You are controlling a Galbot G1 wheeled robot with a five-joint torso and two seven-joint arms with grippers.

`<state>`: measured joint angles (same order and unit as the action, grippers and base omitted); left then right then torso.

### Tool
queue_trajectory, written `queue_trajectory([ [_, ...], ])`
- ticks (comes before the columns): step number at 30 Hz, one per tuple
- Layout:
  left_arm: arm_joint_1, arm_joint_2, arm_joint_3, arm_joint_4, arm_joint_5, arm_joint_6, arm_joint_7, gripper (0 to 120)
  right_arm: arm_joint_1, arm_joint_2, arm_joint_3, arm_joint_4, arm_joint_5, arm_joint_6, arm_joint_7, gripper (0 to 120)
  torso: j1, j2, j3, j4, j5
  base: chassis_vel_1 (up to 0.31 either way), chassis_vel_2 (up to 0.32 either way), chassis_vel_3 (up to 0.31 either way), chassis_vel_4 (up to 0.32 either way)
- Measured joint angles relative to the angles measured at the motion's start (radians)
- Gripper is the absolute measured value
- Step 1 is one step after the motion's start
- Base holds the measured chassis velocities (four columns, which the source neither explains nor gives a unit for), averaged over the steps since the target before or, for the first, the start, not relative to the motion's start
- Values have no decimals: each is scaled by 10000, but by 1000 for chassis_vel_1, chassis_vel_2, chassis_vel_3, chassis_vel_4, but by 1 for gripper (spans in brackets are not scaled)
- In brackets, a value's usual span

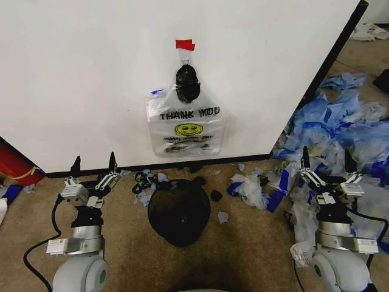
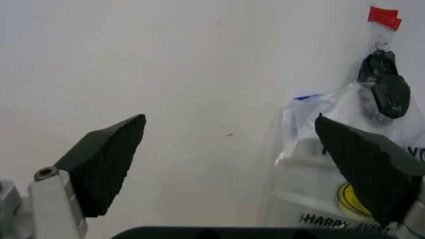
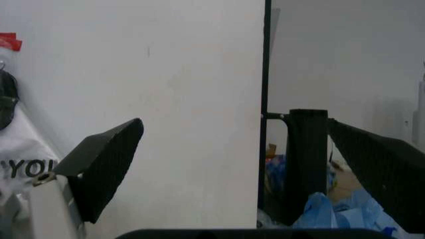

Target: Pick up the garbage bag from the wall and place it over the trash bin.

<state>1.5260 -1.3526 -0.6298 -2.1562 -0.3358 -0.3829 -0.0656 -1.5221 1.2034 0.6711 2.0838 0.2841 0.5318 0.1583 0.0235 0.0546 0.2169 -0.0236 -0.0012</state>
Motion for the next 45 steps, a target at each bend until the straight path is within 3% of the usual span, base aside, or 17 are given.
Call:
queue_trajectory([
  [11,9,10,-3,63,23,-37,13,100,-5,28,-113,-33,5,75,-82,100,0,0,0,0,0,0,0,0,0],
  [17,-30,-51,53,218,122,-49,20,100,397,-388,-682,109,741,-648,349,100,0,0,0,-2,-2,0,0,0,0],
  [22,-35,-149,172,471,365,-81,34,100,1608,-1237,-2077,466,3364,-2127,1725,100,0,0,0,8,1,0,0,0,0],
  [24,-132,-147,287,577,410,-32,39,100,1823,-1396,-2277,496,3894,-2331,1939,100,0,0,0,9,2,0,0,0,0],
  [26,-312,-141,510,772,493,84,77,100,2359,-1787,-2809,486,5018,-2585,2262,100,0,0,1,-12,-6,0,0,0,0],
  [29,-341,-256,591,1014,685,110,121,100,3475,-2193,-3918,305,6392,-2819,2393,100,0,0,1,2,10,0,0,0,0],
  [33,-398,-392,675,1189,850,130,160,100,4524,-2372,-4863,193,7354,-2855,2213,100,1,0,1,5,-7,0,0,0,0],
  [38,-381,-657,673,1337,1109,130,177,100,6045,-2497,-6570,-328,8383,-2178,835,100,0,0,2,-6,-2,0,0,0,0],
  [42,-344,-881,608,1408,1297,109,177,100,7715,-2178,-7993,-1106,8922,-1664,81,100,1,-1,2,5,-3,0,0,0,0],
  [45,-396,-957,586,1426,1340,111,177,100,8520,-1867,-8509,-1690,9191,-1508,-142,100,1,-1,1,-3,-3,0,0,0,0],
])
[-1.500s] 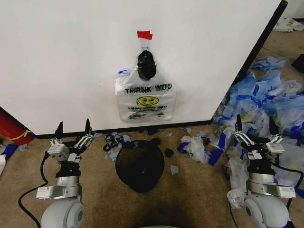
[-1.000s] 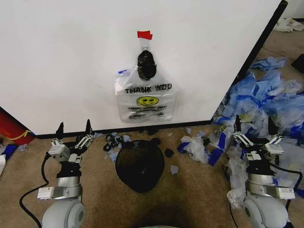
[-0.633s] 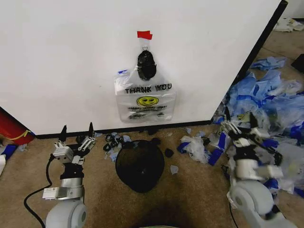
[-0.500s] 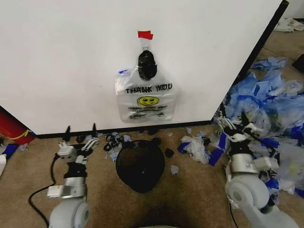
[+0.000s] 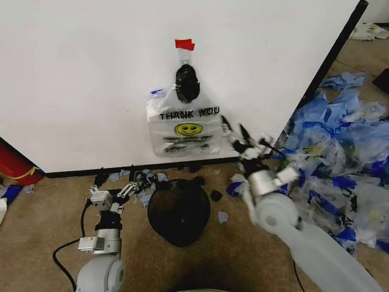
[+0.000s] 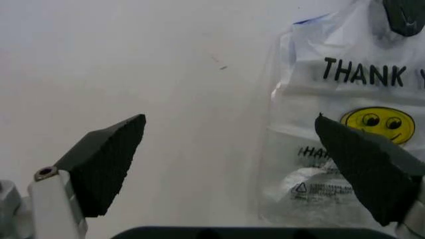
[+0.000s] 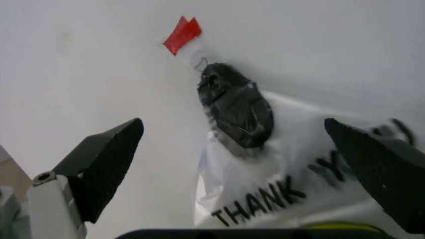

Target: Pick up the garbage bag from the wall and place it over the trash bin.

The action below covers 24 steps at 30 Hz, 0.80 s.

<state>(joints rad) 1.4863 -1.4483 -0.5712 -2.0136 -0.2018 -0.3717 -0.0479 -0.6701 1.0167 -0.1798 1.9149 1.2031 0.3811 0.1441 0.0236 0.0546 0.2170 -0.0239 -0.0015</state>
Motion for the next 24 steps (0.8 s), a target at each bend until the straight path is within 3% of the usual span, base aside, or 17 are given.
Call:
queue_trajectory([
  [4,122,-90,-240,-77,18,1,-25,100,1029,648,-493,-1286,279,139,-412,100,0,0,1,4,4,0,0,0,0],
  [13,472,-355,-551,-403,54,-126,-111,100,1950,1775,-724,-2563,832,-3,-529,100,0,0,0,4,3,0,0,0,0],
  [24,592,-625,-551,-489,195,-314,-126,100,2327,2302,-757,-3278,846,-36,-625,99,0,0,-1,2,2,0,0,0,0],
])
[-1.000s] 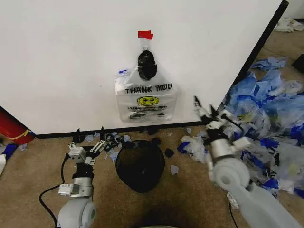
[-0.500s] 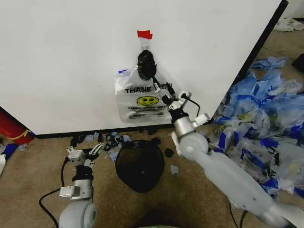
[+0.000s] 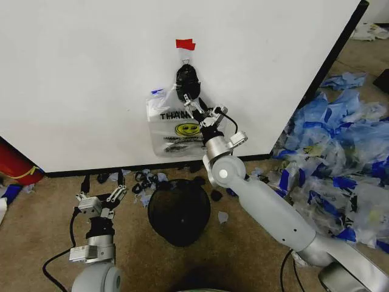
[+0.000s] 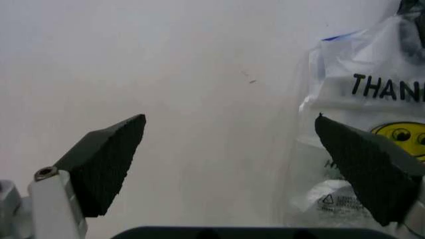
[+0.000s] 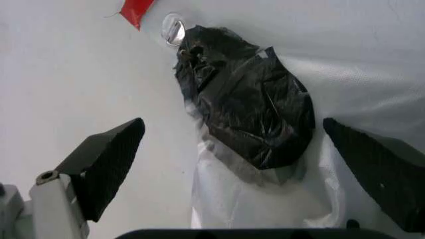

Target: Pick up the garbage bag from the wall and place it over the trash bin.

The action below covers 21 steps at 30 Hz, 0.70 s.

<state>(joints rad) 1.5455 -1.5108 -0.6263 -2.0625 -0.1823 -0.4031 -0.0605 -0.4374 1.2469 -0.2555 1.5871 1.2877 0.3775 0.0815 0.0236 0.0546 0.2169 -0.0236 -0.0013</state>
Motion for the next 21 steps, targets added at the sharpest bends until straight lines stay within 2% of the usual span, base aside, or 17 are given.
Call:
queue_trajectory([
  [9,24,-66,22,-34,46,-21,-4,100,270,255,38,-268,43,-27,-65,94,-1,0,0,0,1,0,0,0,0],
  [17,-19,-134,52,12,73,-62,-5,100,305,389,59,-181,28,-65,-63,80,-1,0,0,1,0,0,0,0,0],
  [21,-35,-146,73,53,101,-118,-5,100,256,358,63,-144,26,-85,-61,79,-1,0,0,-1,1,0,0,0,0],
])
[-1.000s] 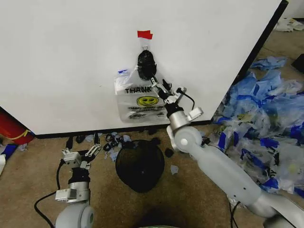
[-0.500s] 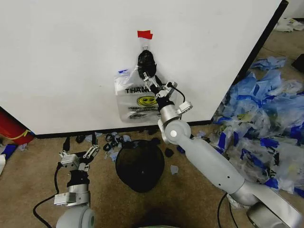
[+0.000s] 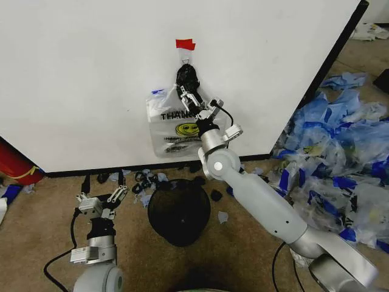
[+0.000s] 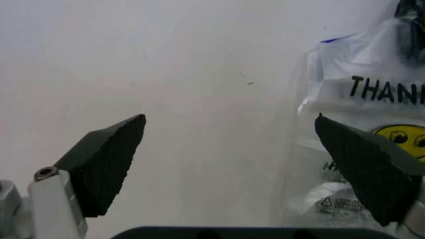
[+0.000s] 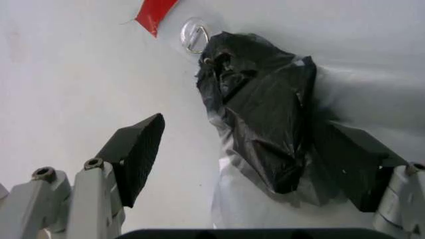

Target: Pick up the garbage bag from the wall and place it over the trash bin.

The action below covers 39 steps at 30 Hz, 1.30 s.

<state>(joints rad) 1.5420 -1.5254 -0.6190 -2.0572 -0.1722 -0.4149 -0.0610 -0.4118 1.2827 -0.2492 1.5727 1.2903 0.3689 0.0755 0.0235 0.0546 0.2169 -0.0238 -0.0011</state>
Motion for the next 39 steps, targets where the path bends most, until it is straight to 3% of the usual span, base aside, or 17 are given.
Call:
queue_trajectory([
  [8,31,-104,56,51,80,-112,8,100,64,74,37,-261,-17,5,-13,61,0,0,0,1,0,0,0,0,0],
  [23,60,-205,62,76,122,-294,14,100,6,233,49,-442,-134,30,-49,3,0,0,0,2,0,0,0,0,0],
  [39,-114,-222,167,300,148,-358,5,100,-354,-226,-32,-14,-236,206,-191,0,0,0,0,1,0,0,0,0,0],
])
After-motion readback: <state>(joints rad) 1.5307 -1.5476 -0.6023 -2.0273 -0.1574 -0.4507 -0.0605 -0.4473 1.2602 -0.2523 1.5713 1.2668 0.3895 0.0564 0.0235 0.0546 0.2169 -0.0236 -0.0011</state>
